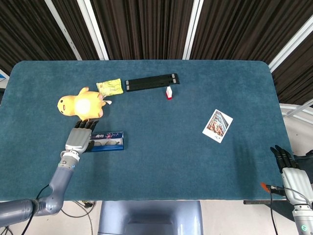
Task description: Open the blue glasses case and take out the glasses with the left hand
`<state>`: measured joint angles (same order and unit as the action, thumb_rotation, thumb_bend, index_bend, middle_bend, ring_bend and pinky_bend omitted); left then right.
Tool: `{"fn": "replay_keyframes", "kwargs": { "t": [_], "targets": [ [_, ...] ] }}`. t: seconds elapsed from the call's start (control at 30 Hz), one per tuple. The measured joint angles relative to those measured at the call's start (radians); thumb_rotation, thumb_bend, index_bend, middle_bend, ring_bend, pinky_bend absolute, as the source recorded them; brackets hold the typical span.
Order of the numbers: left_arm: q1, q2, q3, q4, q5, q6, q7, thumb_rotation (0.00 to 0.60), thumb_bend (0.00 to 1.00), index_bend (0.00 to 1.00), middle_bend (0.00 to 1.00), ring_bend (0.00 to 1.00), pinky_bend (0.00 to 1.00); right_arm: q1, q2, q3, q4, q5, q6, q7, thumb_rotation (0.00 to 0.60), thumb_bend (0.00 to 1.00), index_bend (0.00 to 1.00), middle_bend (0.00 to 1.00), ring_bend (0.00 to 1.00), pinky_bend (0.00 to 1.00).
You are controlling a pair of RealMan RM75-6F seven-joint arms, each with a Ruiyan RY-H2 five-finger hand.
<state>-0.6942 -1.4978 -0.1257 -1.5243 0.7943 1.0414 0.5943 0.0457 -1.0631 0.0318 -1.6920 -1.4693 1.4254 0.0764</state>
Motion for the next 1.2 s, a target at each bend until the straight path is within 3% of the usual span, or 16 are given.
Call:
{"fn": "replay_keyframes", "kwargs": {
  "t": [0.13, 0.27, 0.47, 0.57, 0.73, 0.83, 1.0, 1.2],
  "targets": [
    [0.001, -0.008, -0.013, 0.01, 0.035, 0.026, -0.025, 0.6, 0.32, 0.0, 0.04, 0.0, 0.06, 0.0, 0.001, 0.0, -0.001, 0.001, 0.0, -0.001, 0.6, 0.13, 0.0, 0.0, 0.0, 0.2],
    [0.015, -0.002, -0.02, -0.007, 0.077, 0.051, -0.073, 0.6, 0.3, 0.0, 0.05, 0.0, 0.07, -0.001, 0.001, 0.0, -0.001, 0.0, 0.0, 0.002, 0.6, 0.13, 0.0, 0.0, 0.0, 0.2],
    [0.049, 0.061, 0.003, -0.113, 0.125, 0.076, -0.091, 0.6, 0.3, 0.0, 0.15, 0.05, 0.24, -0.003, 0.001, 0.0, 0.0, -0.006, 0.007, 0.002, 0.6, 0.13, 0.0, 0.0, 0.0, 0.2],
    [0.068, 0.109, 0.028, -0.186, 0.147, 0.095, -0.075, 0.6, 0.3, 0.0, 0.27, 0.16, 0.35, -0.004, 0.001, -0.001, 0.0, -0.011, 0.012, 0.002, 0.6, 0.13, 0.0, 0.0, 0.0, 0.2],
    [0.099, 0.182, 0.074, -0.27, 0.203, 0.138, -0.025, 0.6, 0.31, 0.1, 0.69, 0.57, 0.69, -0.005, -0.001, -0.002, 0.0, -0.014, 0.015, -0.001, 0.6, 0.13, 0.0, 0.0, 0.0, 0.2],
    [0.106, 0.196, 0.085, -0.282, 0.203, 0.135, -0.018, 0.6, 0.31, 0.1, 0.81, 0.68, 0.79, -0.006, -0.001, -0.002, 0.0, -0.014, 0.016, -0.004, 0.6, 0.13, 0.0, 0.0, 0.0, 0.2],
    [0.098, 0.198, 0.09, -0.28, 0.148, 0.076, -0.012, 0.6, 0.31, 0.16, 0.9, 0.77, 0.87, -0.006, -0.001, -0.002, -0.001, -0.012, 0.015, -0.005, 0.6, 0.13, 0.0, 0.0, 0.0, 0.2],
    [0.068, 0.185, 0.105, -0.281, 0.054, 0.027, 0.052, 0.6, 0.31, 0.19, 0.93, 0.79, 0.89, -0.006, 0.001, -0.001, -0.003, -0.009, 0.012, -0.005, 0.6, 0.13, 0.0, 0.0, 0.0, 0.2]
  ]
}}
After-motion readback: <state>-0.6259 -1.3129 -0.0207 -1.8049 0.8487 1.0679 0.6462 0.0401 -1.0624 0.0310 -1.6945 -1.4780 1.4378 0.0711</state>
